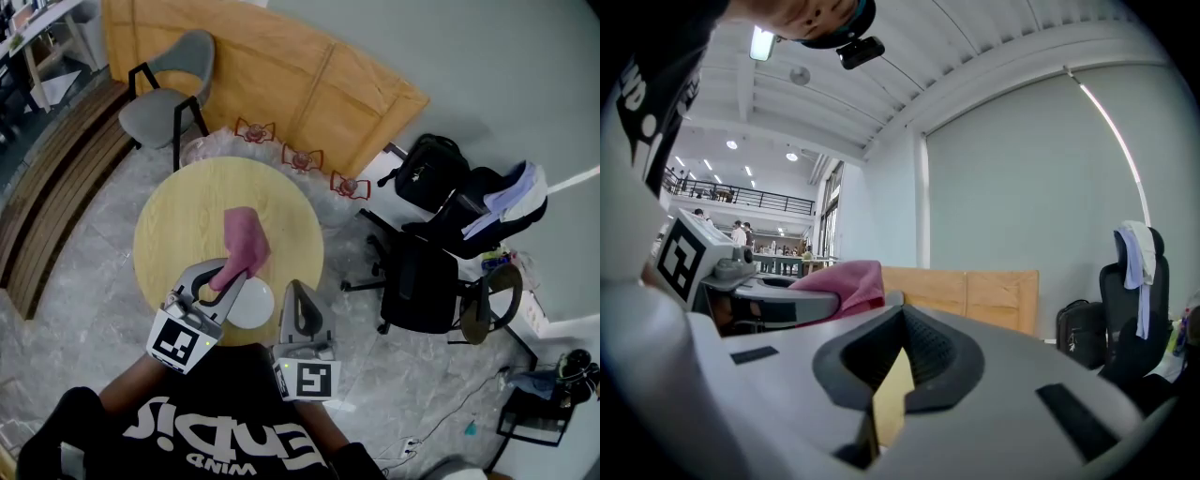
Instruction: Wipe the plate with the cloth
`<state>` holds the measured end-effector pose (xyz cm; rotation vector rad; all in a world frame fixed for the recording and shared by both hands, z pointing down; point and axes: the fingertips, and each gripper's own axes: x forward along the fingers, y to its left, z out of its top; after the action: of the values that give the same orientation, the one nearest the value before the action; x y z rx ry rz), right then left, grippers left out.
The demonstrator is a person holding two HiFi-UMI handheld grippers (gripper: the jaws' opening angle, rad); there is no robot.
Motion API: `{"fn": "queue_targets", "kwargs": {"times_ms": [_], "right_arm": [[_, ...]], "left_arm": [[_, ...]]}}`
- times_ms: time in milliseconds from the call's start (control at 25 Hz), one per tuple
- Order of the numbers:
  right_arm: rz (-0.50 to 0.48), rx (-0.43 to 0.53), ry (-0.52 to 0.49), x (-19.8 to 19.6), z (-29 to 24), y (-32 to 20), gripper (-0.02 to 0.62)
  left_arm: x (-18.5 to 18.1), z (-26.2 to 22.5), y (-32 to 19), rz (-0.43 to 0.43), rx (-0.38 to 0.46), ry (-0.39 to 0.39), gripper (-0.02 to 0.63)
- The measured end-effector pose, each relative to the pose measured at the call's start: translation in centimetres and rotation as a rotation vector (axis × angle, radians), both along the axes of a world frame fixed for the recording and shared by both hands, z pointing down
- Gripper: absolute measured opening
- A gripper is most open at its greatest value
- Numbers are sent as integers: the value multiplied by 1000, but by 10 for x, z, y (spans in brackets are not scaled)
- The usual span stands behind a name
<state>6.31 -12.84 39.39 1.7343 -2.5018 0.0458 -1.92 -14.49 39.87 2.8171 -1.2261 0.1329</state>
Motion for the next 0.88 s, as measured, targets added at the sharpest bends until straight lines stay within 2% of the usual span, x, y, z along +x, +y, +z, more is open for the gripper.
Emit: {"fn": "queue_targets", "kwargs": {"times_ms": [400, 880], "right_arm": [[-7, -21, -32, -2, 2, 2, 21], [-62, -39, -20, -5, 5, 0, 21]], "left_arm": [[1, 0, 1, -6, -7, -1, 52], [4, 1, 0, -6, -44, -10, 52]]}}
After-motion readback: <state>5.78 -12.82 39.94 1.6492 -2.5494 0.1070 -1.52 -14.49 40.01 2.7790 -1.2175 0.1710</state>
